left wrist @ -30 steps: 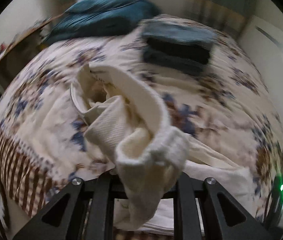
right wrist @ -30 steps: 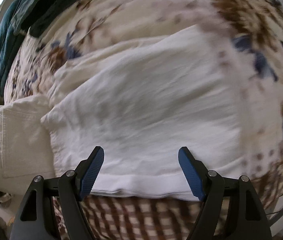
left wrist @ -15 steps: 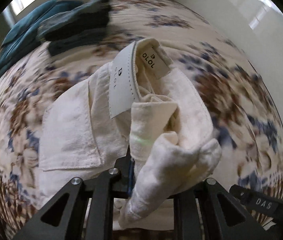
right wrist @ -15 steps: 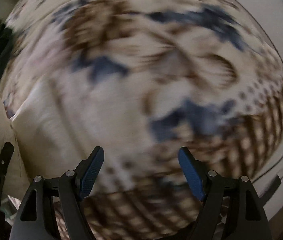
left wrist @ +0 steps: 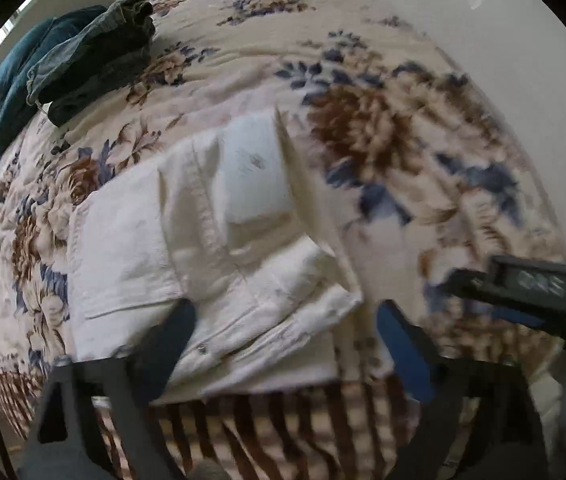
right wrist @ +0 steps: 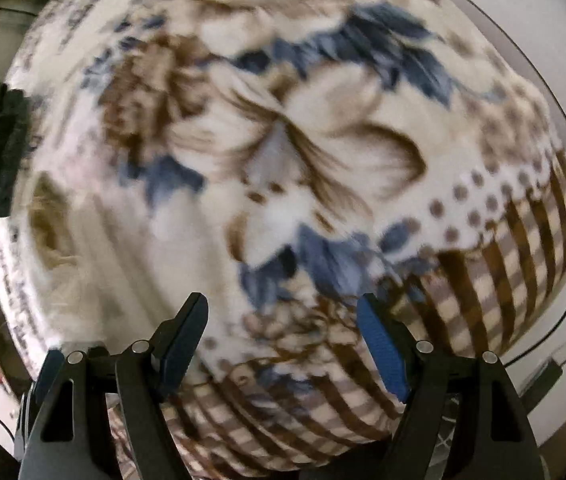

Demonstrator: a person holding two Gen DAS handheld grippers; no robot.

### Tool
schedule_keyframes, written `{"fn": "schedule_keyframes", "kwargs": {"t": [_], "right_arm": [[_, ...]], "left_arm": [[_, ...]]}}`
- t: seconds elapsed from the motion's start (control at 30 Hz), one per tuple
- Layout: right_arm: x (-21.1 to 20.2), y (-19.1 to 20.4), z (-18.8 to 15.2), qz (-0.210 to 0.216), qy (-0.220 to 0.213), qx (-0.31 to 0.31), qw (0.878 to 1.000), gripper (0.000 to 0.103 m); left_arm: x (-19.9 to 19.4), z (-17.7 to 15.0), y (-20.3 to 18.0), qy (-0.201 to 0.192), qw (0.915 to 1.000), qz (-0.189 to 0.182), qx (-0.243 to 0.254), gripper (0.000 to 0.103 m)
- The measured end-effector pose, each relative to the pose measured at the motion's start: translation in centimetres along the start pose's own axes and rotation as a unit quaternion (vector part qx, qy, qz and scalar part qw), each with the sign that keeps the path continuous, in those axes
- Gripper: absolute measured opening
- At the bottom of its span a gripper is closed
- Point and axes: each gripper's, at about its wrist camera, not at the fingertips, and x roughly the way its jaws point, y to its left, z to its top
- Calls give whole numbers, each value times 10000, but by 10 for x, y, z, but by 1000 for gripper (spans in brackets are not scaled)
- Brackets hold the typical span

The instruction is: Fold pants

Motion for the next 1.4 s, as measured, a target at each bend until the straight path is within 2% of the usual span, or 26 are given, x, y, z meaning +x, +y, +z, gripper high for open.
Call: {"fn": "schedule_keyframes", "kwargs": {"t": [0.1, 0.13, 0.23, 0.3, 0.37, 0.47, 0.5, 0.53, 0.6, 0.63, 0.7, 0.73, 0.8, 0.83, 0.87, 0.9, 1.0, 1.1, 1.13, 1.17, 1.2, 1.23, 1.3, 1.4], "right_arm": [[-15, 17, 8, 471, 90, -280, 9985, 79], [-17, 27, 10, 770, 188, -391, 9961, 79], [-15, 54, 13, 1137, 421, -692, 9902, 79], [-4, 67, 16, 1369, 590, -764, 9859, 79], [1, 78, 14, 1486, 634, -761, 9839, 79], [5, 92, 11, 1473, 545, -991, 9826, 79], [3, 96, 10, 1433, 438, -1110, 9825, 78], [-4, 100, 8, 1301, 184, -1239, 9836, 73], [-25, 107, 2, 1095, -392, -1507, 9817, 72], [-28, 112, -9, 1090, -506, -1603, 9797, 72], [-26, 120, -14, 1005, -396, -1781, 9781, 68], [-15, 120, -12, 928, -72, -1707, 9809, 58], [-6, 115, -9, 841, 154, -1427, 9861, 55], [2, 110, -9, 856, 317, -1265, 9878, 48], [6, 103, -6, 961, 425, -1048, 9889, 45], [7, 98, -4, 993, 439, -958, 9895, 42], [3, 96, -9, 1101, 370, -1212, 9858, 42], [8, 108, -14, 785, 475, -1623, 9825, 42], [18, 106, -13, 667, 586, -1577, 9835, 42], [22, 102, -12, 734, 562, -1400, 9858, 41], [24, 97, -10, 783, 533, -1256, 9876, 29], [27, 96, -9, 815, 481, -1124, 9892, 25], [13, 93, -12, 868, 277, -1108, 9897, 18], [-26, 91, -31, 959, -42, -1199, 9881, 15]], "left_arm": [[-26, 3, 32, -92, 9993, -161, -310, 95], [-34, 6, 57, -136, 9982, -202, -543, 95], [-36, 9, 121, -137, 9929, -98, -1177, 95], [-17, 6, 170, 59, 9862, 158, -1648, 95], [7, 1, 201, 360, 9803, 405, -1902, 95], [43, -13, 231, 725, 9709, 420, -2245, 95], [53, -17, 237, 823, 9684, 445, -2313, 95], [59, -21, 240, 883, 9671, 437, -2344, 95], [68, -27, 243, 985, 9648, 376, -2411, 95], [71, -30, 243, 1002, 9641, 350, -2433, 95], [79, -36, 239, 1089, 9632, 369, -2430, 95], [82, -39, 238, 1131, 9623, 361, -2448, 95], [87, -43, 238, 1201, 9606, 338, -2484, 95], [89, -45, 238, 1214, 9595, 301, -2523, 95], [90, -47, 237, 1211, 9591, 290, -2544, 95], [90, -48, 237, 1219, 9585, 270, -2564, 95], [92, -50, 236, 1241, 9588, 293, -2539, 95], [95, -47, 236, 1244, 9599, 312, -2492, 95], [97, -47, 236, 1243, 9604, 319, -2473, 95], [98, -46, 236, 1246, 9605, 308, -2468, 95], [99, -47, 236, 1249, 9601, 294, -2486, 95], [99, -47, 237, 1261, 9594, 258, -2511, 95], [103, -41, 236, 1269, 9601, 245, -2479, 95], [98, -37, 234, 1255, 9636, 265, -2344, 95]]}}
